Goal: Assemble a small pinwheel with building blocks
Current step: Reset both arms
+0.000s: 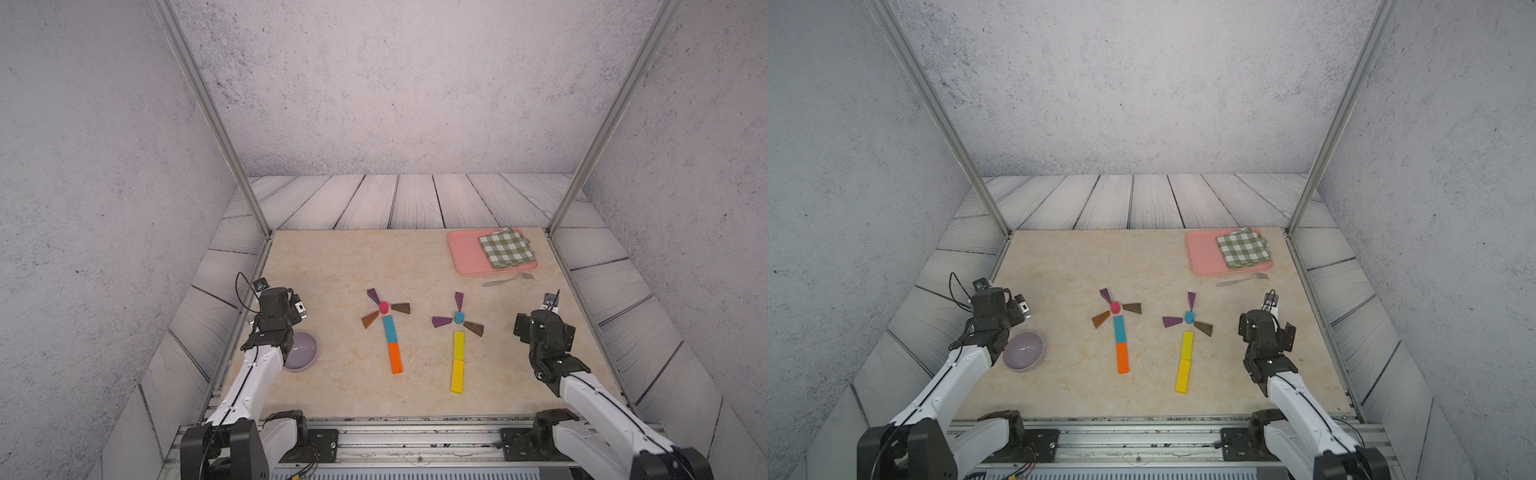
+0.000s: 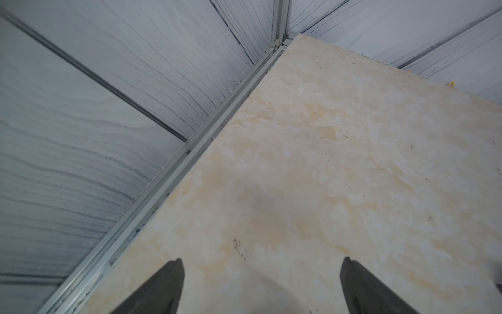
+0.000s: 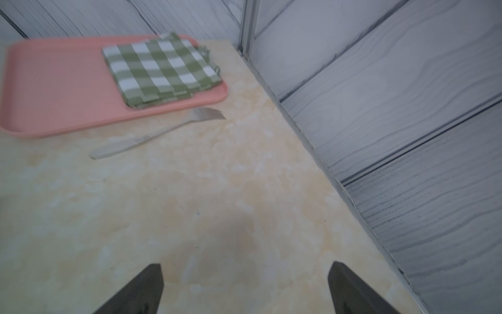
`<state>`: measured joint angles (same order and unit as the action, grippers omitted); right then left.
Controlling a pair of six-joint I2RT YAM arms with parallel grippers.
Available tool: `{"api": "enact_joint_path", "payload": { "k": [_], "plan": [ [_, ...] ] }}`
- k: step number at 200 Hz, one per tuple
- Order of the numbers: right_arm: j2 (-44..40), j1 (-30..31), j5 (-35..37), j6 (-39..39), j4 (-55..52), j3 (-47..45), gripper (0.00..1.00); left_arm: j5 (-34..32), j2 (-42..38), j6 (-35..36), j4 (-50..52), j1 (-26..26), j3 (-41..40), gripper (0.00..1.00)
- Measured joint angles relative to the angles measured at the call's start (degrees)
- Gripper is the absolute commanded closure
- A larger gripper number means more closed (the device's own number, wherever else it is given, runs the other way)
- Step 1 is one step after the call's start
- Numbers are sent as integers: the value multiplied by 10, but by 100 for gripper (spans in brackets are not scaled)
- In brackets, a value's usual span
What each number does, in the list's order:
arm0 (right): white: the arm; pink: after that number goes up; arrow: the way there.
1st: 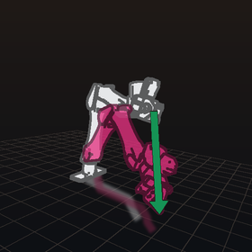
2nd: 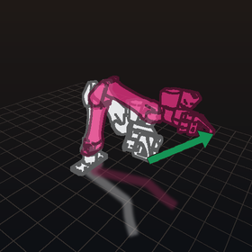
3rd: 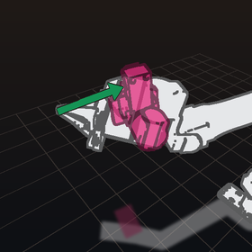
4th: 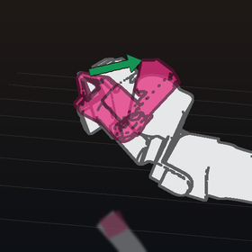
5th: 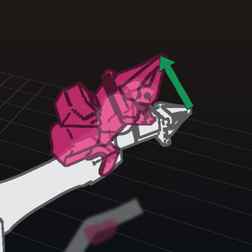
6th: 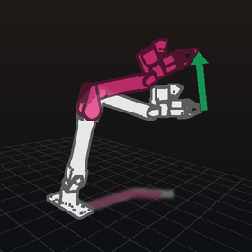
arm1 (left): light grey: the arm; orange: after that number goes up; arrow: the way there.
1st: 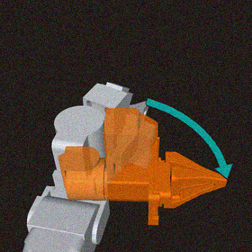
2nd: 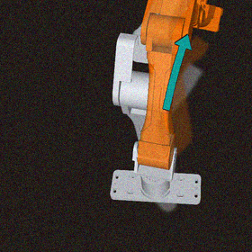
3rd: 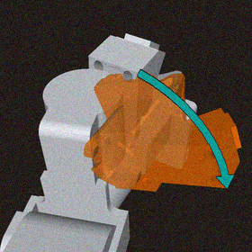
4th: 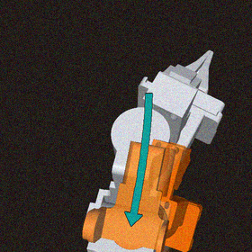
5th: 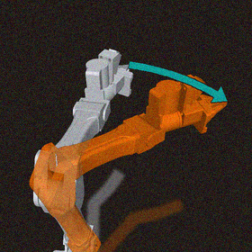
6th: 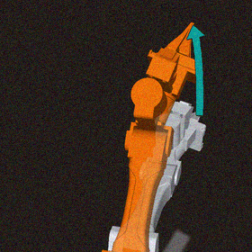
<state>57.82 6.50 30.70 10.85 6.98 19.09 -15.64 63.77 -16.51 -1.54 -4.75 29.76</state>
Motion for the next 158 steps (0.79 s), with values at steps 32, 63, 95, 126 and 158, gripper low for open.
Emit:
{"api": "enact_joint_path", "payload": {
  "k": [32, 63, 95, 126, 158],
  "plan": [
    [114, -29, -47, -27, 103, 22, 1, 14, 80, 62, -79, 0, -35, 4],
    [134, -41, -94, -47, 216, 17, 1, 40, 79, 90, -170, -3, -40, 4],
    [163, -63, -142, -48, 278, 13, 1, 89, 111, 105, -255, -20, -43, 4],
    [238, -70, -187, -47, 376, 11, 1, 152, 131, 107, -280, -38, -41, 4],
    [287, -70, -205, -45, 417, -2, 1, 196, 131, 98, -318, -49, -46, 4]
  ]
}}
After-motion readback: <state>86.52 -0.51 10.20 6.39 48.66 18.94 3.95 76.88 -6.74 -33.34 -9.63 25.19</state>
